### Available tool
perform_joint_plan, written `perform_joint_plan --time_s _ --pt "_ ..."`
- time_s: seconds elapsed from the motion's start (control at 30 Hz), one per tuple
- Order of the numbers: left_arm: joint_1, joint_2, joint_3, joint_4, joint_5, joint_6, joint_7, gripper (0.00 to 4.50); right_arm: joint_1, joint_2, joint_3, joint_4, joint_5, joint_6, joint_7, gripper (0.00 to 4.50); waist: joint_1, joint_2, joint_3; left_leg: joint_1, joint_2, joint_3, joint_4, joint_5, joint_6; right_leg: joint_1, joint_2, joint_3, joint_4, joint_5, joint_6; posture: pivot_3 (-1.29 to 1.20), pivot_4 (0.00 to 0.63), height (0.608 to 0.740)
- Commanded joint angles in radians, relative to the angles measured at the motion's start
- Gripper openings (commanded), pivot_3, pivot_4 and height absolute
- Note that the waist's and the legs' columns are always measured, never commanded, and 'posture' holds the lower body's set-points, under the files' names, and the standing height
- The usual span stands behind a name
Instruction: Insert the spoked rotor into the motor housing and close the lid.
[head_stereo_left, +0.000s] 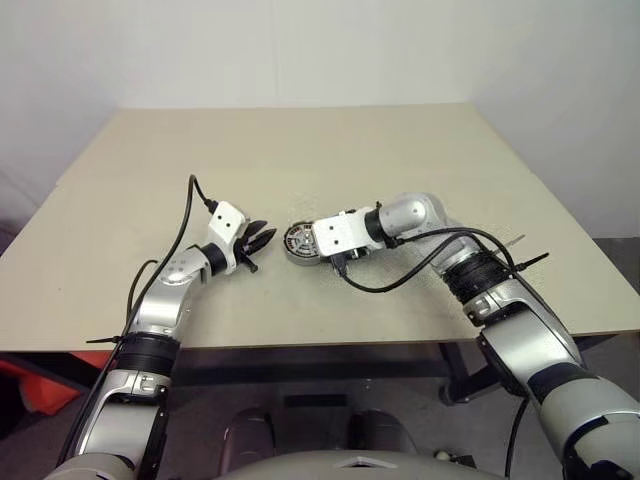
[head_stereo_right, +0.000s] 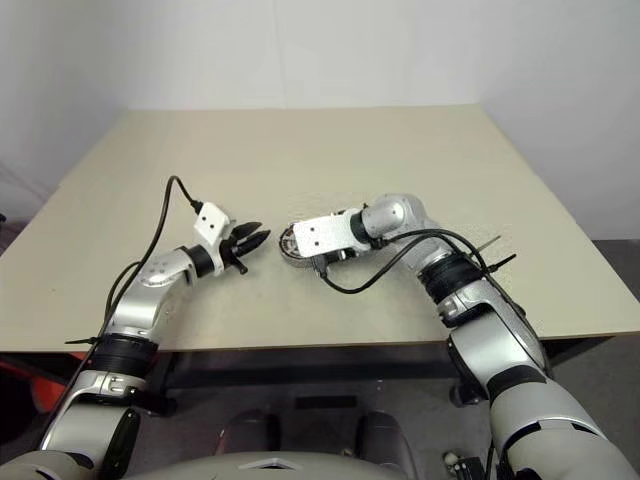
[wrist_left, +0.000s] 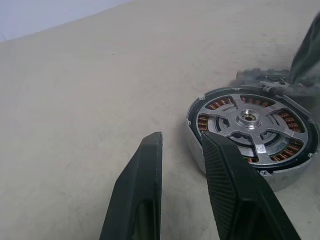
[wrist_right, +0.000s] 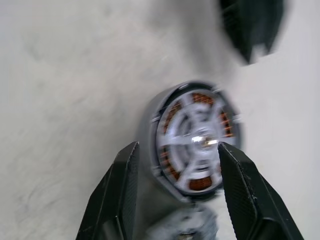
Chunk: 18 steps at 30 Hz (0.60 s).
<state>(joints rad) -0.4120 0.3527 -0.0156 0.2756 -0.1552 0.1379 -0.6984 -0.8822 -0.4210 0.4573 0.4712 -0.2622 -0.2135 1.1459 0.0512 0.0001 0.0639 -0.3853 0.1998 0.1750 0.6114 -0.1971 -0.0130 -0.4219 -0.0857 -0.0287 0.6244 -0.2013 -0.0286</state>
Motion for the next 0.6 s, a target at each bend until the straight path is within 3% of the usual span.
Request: perform_joint_plan --time_s 0.03,0.33,0.47,0.6 --pt "-0.035 -0.005 -0.011 -0.004 -0.008 -0.012 -0.018 1.33 0.023 -0.009 -0.077 -0.137 0.086 0.112 0.009 2.57 0.005 0.0 0.0 0.0 0.0 0.0 0.0 0.0 0.0 0.0 0.0 0.0 0.0 0.0 0.0 0.0 0.0 0.74" --pt "-0.071 -0.043 -0.063 0.033 0.004 -0.029 -0.047 1.33 0.087 0.176 -0.521 -0.353 0.459 1.087 -0.31 2.57 0.028 0.0 0.0 0.006 0.0 0.0 -0.004 0.004 -0.007 0.003 0.001 0.001 0.0 0.001 0.0 0.0 0.0 0.74" --pt "-0.083 -0.051 -0.077 0.045 0.005 -0.032 -0.062 1.33 0.128 0.267 -0.87 -0.447 0.661 1.511 -0.456 2.57 0.048 0.0 0.0 0.009 0.0 0.0 -0.009 0.006 -0.01 0.004 0.001 0.001 -0.001 0.001 0.0 0.0 0.0 0.74" --pt "-0.092 -0.052 -0.083 0.062 0.006 -0.039 -0.077 1.33 0.146 0.329 -1.124 -0.533 0.736 1.743 -0.562 2.57 0.055 0.0 0.0 0.009 -0.001 0.0 -0.014 0.011 -0.018 0.003 0.001 0.001 -0.002 0.0 0.0 0.0 0.0 0.74"
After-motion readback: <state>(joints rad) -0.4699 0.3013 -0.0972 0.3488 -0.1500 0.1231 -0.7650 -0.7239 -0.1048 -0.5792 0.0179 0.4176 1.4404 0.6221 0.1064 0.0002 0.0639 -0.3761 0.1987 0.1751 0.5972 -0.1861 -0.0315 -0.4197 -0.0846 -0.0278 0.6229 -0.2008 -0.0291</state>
